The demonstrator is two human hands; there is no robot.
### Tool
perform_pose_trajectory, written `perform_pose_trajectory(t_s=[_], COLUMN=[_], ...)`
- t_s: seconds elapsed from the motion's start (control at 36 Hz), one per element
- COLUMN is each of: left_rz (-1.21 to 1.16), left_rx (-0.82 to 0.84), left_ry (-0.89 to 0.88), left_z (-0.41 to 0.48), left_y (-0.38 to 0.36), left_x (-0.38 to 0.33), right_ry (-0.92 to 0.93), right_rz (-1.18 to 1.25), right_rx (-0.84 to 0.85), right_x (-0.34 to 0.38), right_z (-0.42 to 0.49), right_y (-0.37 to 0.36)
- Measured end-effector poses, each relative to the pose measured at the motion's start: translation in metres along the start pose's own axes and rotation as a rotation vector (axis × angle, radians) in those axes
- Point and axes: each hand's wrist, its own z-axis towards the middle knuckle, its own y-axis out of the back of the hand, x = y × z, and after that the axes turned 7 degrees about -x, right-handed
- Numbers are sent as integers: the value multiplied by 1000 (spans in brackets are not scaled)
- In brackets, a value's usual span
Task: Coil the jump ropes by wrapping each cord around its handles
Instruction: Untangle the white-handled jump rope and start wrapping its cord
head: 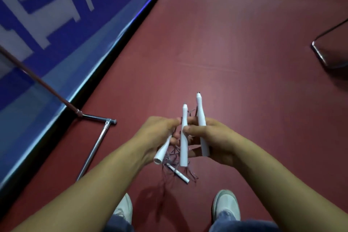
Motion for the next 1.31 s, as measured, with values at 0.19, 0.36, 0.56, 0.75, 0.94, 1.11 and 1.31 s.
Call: perform_pose_trajectory(t_s=[0.19, 0.36, 0.56, 0.75, 0.94, 1.11, 1.31], left_rz=[-49, -68, -355, -162, -133, -109, -16], left_rx=[22, -71, 226, 156, 168, 217, 162], left_ry=[-26, -156, -273, -226, -226, -224, -256], left_z=[-16, -11, -25, -34, -31, -30, -27], left_y=[2, 15, 46, 33, 25, 2, -2], left_x=[11, -13, -64, -55, -55, -58, -65], right_ry=[39, -4, -46, -68, -56, 58, -75], right_rz=[13, 21, 0, -302, -931, -285, 240], right_rx=[-26, -186, -448, -485, -580, -3, 249], right_x=[-1, 9, 10, 5, 16, 33, 52], right_z=[-11, -16, -12, 0, 4, -12, -6], right_y=[-19, -9, 15, 6, 10, -22, -10])
